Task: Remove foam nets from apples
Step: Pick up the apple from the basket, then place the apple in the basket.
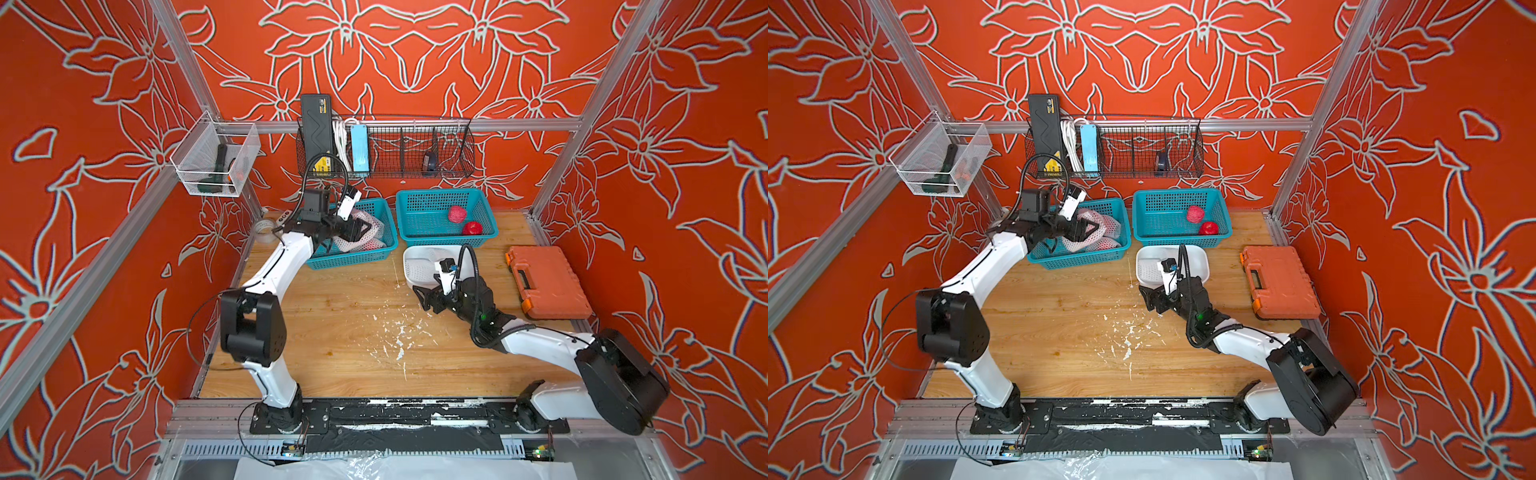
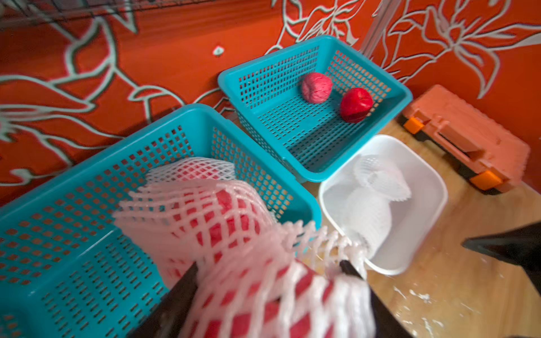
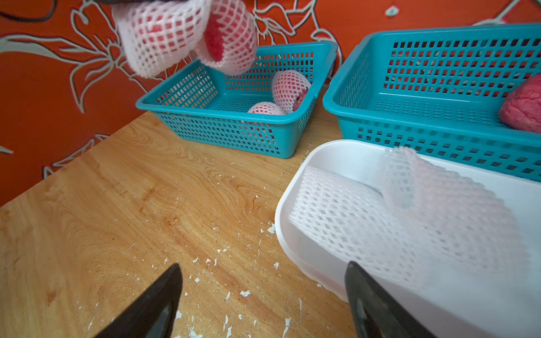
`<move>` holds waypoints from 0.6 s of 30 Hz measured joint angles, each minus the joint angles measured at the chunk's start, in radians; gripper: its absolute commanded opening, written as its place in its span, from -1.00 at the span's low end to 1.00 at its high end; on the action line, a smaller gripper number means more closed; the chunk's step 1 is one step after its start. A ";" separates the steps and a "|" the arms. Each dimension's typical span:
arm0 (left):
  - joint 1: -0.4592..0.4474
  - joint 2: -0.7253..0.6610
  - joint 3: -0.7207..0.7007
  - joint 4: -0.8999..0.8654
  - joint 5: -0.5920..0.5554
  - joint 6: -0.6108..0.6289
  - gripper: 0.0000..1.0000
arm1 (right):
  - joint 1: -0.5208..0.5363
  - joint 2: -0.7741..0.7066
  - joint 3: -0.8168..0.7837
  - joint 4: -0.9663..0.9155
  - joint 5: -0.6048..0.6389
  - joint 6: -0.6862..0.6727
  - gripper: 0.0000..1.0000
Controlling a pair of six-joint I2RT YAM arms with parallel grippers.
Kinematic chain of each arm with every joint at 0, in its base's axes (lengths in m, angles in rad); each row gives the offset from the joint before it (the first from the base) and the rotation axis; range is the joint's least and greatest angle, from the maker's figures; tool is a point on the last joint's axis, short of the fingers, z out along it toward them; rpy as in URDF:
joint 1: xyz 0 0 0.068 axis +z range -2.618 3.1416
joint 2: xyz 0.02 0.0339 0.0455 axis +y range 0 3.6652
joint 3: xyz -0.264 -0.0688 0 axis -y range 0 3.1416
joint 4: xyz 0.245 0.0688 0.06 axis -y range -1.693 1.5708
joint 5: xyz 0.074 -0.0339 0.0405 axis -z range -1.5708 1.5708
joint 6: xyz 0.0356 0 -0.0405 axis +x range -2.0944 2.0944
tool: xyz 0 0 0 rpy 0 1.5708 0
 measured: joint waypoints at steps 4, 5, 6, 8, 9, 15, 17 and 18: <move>-0.001 -0.053 -0.146 0.164 -0.025 -0.048 0.17 | 0.000 -0.011 -0.001 -0.004 0.007 0.000 0.74; 0.000 -0.038 -0.153 0.187 -0.037 -0.053 0.17 | 0.000 -0.014 -0.002 -0.004 0.007 0.000 0.75; 0.001 -0.017 -0.146 0.200 -0.045 -0.054 0.17 | 0.000 -0.019 -0.002 -0.005 0.008 0.000 0.75; 0.003 0.039 -0.106 0.203 -0.059 -0.053 0.17 | 0.000 -0.027 -0.002 -0.006 0.009 0.000 0.75; 0.005 0.072 -0.076 0.204 -0.067 -0.051 0.18 | 0.000 -0.029 -0.002 -0.006 0.011 0.000 0.75; 0.013 0.183 0.051 0.203 -0.086 -0.019 0.28 | 0.000 -0.030 -0.002 -0.008 0.019 -0.003 0.76; 0.014 0.210 0.091 0.200 -0.087 -0.005 0.30 | 0.000 -0.030 -0.002 -0.008 0.024 -0.005 0.76; 0.015 0.220 0.101 0.200 -0.089 0.001 0.33 | 0.000 -0.030 -0.002 -0.008 0.025 -0.005 0.76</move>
